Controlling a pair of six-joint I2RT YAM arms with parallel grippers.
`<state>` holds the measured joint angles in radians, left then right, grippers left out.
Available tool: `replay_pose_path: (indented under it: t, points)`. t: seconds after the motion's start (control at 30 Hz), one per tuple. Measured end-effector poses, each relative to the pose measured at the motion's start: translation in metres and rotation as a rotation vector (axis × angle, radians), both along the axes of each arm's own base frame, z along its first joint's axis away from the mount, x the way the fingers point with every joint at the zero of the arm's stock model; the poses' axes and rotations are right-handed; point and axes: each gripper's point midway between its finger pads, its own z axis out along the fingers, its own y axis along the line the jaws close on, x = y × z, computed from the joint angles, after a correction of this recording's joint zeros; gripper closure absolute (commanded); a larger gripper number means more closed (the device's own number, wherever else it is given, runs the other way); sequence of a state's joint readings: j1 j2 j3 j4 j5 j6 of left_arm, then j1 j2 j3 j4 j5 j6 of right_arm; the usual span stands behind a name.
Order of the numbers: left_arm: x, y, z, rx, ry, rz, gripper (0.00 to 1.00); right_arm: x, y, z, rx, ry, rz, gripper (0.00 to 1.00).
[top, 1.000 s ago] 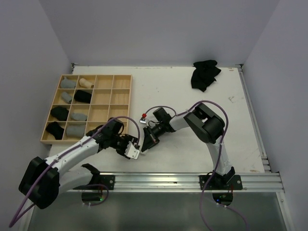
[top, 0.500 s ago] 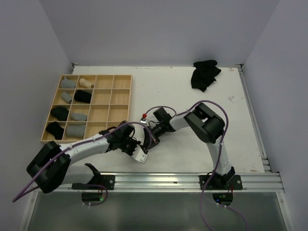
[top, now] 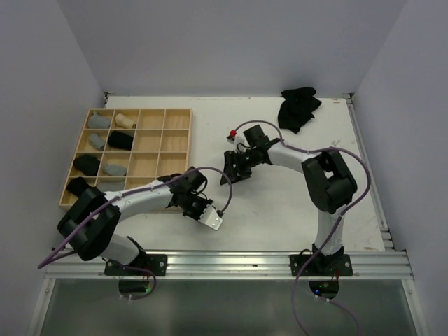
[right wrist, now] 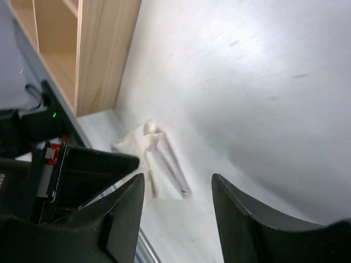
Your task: Roll the underwear
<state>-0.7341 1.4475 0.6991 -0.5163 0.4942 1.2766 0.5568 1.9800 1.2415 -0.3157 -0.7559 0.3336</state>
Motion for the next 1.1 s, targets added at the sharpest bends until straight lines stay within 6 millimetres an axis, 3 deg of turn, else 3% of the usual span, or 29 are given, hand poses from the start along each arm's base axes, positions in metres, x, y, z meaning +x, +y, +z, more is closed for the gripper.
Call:
replay_pose_path:
  t: [0.1,0.2,0.27,0.37,0.5,0.63,0.73,0.93,1.1]
  points:
    - [0.0,-0.002,0.0,0.034,0.059,0.008,0.92,0.039,-0.031,0.023,-0.051,-0.118,-0.118,0.47]
    - [0.002,-0.01,0.001,0.07,0.171,0.037,0.88,0.06,-0.062,0.061,-0.083,-0.258,-0.222,0.52]
    - [0.003,-0.015,0.001,0.095,0.267,0.065,0.86,0.056,-0.074,0.095,-0.072,-0.365,-0.256,0.55]
    - [0.006,-0.02,0.002,0.135,0.429,0.121,0.86,0.03,-0.088,0.139,-0.027,-0.517,-0.28,0.57]
    - [0.012,-0.023,0.003,0.205,0.684,0.222,0.85,-0.01,-0.107,0.169,0.03,-0.643,-0.303,0.57]
    - [0.016,-0.024,0.003,0.278,0.938,0.329,0.83,-0.041,-0.123,0.165,0.047,-0.68,-0.314,0.56]
    - [0.016,-0.024,0.003,0.319,1.067,0.387,0.81,-0.057,-0.119,0.154,0.027,-0.668,-0.269,0.54]
    - [0.004,-0.017,0.002,0.425,1.199,0.441,0.8,-0.095,-0.06,0.102,-0.117,-0.689,0.076,0.46]
    - [-0.001,-0.014,0.002,0.459,1.234,0.453,0.79,-0.103,-0.016,0.059,-0.245,-0.778,0.337,0.44]
